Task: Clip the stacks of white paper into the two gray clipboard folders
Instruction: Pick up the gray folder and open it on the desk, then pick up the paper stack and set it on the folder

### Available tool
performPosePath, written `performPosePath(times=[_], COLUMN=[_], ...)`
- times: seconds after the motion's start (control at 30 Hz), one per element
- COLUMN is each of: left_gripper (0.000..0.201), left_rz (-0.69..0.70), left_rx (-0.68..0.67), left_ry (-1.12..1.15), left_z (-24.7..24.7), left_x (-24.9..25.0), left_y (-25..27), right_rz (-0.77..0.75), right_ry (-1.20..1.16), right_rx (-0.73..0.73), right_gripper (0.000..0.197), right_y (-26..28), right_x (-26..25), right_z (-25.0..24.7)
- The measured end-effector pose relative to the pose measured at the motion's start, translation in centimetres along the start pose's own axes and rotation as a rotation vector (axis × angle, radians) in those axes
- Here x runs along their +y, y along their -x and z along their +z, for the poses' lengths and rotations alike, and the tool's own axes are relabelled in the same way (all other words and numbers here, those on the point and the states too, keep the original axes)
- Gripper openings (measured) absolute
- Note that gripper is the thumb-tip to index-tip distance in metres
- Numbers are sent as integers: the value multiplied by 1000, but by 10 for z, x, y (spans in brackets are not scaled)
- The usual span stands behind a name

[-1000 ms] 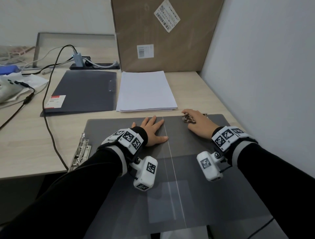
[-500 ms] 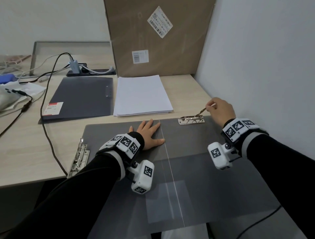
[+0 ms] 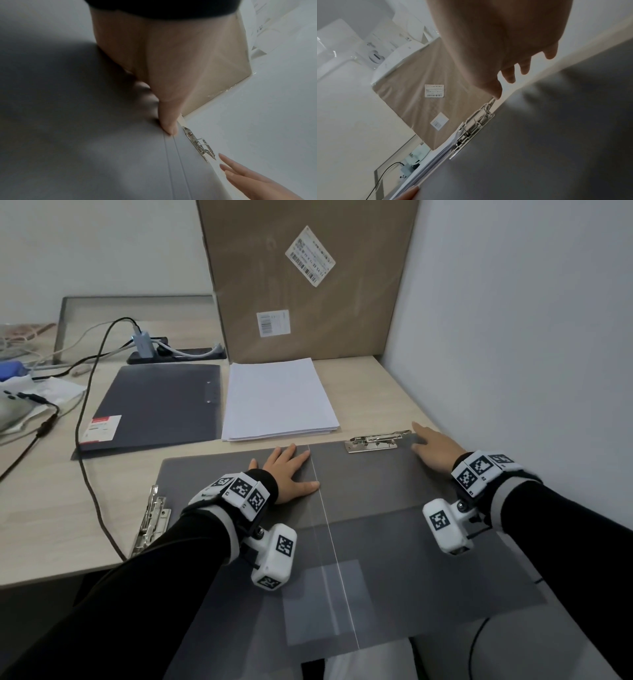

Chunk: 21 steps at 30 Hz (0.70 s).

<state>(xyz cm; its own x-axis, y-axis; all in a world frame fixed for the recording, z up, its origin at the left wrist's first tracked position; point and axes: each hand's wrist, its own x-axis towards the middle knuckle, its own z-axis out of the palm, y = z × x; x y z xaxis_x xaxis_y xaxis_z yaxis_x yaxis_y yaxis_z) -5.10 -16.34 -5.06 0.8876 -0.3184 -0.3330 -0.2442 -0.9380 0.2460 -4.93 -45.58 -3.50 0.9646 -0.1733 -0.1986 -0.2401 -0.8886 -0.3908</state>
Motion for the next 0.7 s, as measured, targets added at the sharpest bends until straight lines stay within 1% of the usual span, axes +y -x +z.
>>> performPosePath(times=[0.13,0.23,0.3,0.37,0.43,0.47,0.57,0.67,0.7], left_gripper=[76,72,63,54,49,49,53,58,58], left_rz=[-28,-10,-11,-38,-96,-140,-282,-381,-404], left_rx=[21,66,163,297,390,410,404,396,387], left_ry=[51,195,393,548,621,645,656,585,554], left_z=[-6,-14,-23,-38,-54,-61,-72,-72,-71], left_x=[-9,-11,-13,-18,-28,-35,-54,-65,-66], left_y=[-2,1,1,-3,-14,-20,-39,-55,-59], right_rz=[-82,-155,-203,-231,-231,-225,-173,-114,-96], right_ry=[-163,-216,-231,-245,-225,-203,-143,-95,-90], right_rx=[71,129,139,109,57,35,-18,-78,-92], right_gripper=[56,50,48,49,51,53,54,49,44], right_y=[4,5,2,-5,-15,-21,-38,-57,-63], right_x=[-17,-40,-58,-78,-97,-107,-131,-146,-148], right_z=[-4,-6,-7,-7,-4,-2,7,18,22])
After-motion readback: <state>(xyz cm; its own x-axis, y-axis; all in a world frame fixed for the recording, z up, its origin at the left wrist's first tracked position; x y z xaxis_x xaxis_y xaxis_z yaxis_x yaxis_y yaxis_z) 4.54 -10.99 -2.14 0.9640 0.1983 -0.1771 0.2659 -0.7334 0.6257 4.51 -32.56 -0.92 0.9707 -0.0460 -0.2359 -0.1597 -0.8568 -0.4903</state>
